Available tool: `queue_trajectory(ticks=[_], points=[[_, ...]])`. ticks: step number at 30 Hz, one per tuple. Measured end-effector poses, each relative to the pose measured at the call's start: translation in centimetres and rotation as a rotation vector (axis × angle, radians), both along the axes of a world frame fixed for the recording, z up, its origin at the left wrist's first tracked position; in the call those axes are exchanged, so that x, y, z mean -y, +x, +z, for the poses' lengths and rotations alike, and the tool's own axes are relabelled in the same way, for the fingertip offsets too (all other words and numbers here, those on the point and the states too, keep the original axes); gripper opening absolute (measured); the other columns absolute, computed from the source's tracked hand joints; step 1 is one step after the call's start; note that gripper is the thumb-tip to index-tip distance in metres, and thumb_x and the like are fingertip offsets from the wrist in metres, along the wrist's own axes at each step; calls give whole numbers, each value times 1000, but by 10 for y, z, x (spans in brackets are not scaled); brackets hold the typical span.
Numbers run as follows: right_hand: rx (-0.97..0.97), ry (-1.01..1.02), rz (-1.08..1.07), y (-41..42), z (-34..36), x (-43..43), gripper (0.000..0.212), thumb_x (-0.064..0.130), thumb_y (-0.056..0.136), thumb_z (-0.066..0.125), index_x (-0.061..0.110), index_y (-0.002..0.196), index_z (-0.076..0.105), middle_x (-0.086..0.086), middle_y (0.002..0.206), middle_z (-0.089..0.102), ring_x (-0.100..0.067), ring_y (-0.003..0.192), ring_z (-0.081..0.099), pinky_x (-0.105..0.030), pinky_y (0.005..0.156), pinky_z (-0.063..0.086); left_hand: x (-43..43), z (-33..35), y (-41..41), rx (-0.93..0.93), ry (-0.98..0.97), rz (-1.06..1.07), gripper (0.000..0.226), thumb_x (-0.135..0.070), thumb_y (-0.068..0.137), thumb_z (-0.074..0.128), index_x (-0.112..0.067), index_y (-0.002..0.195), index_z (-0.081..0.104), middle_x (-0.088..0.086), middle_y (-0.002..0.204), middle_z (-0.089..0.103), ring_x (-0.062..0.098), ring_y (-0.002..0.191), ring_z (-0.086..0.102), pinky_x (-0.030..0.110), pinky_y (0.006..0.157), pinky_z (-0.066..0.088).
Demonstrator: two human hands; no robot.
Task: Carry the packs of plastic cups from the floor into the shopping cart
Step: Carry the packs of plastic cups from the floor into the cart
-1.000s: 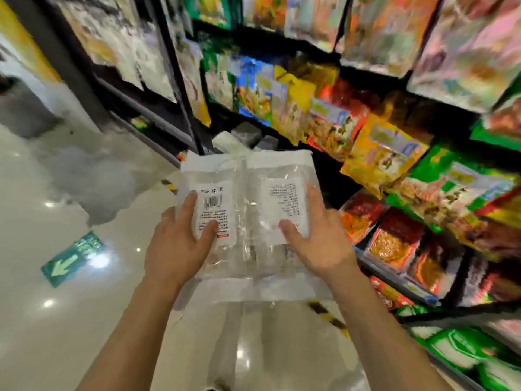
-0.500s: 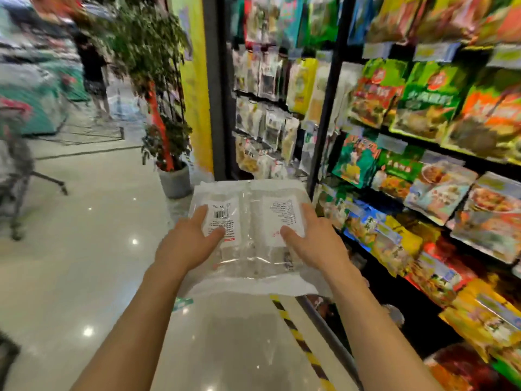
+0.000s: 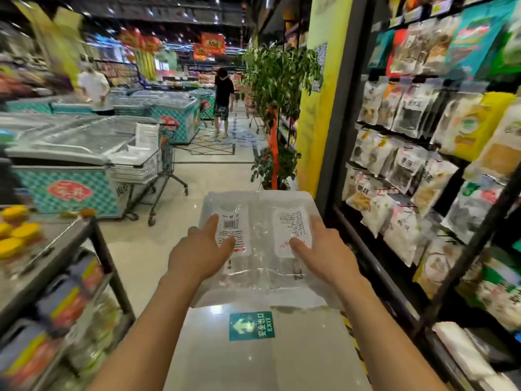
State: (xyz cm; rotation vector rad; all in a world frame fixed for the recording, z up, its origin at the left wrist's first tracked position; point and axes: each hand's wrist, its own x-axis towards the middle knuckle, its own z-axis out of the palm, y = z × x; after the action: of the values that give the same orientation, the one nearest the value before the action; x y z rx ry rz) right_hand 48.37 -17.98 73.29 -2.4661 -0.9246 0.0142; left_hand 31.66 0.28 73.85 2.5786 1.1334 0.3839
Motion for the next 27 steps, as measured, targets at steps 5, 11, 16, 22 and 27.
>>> queue_trajectory(ticks=[5,11,16,22,27], points=[[27,24,114,45,-12,-133,70,58,91,45,26,149,19,-11,141,46,-32,125,46,-43,88,44,-113,-16,30,-65,52,109,73,-64,93,34,-33,154,9,18,140,44,35,114,56,38,85,46],[47,-8,243,103,-11,-317,73,64,88,40,30,147,13,-12,134,50,-35,113,55,-44,80,47,-261,-8,68,-128,65,241,73,-64,95,29,-31,154,4,22,144,39,37,113,56,40,80,48],[43,-32,331,127,2,-454,76,65,90,39,33,151,6,-14,128,47,-34,106,58,-43,81,50,-376,0,80,-111,100,371,71,-63,94,31,-30,153,9,19,135,46,35,112,56,39,82,46],[74,-45,396,145,-3,-610,76,65,91,40,31,152,9,-13,128,46,-34,108,57,-40,79,44,-517,-13,93,-81,94,451,72,-65,93,32,-31,153,10,17,134,48,32,112,57,39,85,47],[86,-33,403,160,-14,-760,75,64,91,43,31,151,12,-12,124,48,-34,109,58,-40,79,45,-666,-25,113,-73,80,477,71,-63,93,35,-31,152,11,15,132,49,31,113,56,40,88,46]])
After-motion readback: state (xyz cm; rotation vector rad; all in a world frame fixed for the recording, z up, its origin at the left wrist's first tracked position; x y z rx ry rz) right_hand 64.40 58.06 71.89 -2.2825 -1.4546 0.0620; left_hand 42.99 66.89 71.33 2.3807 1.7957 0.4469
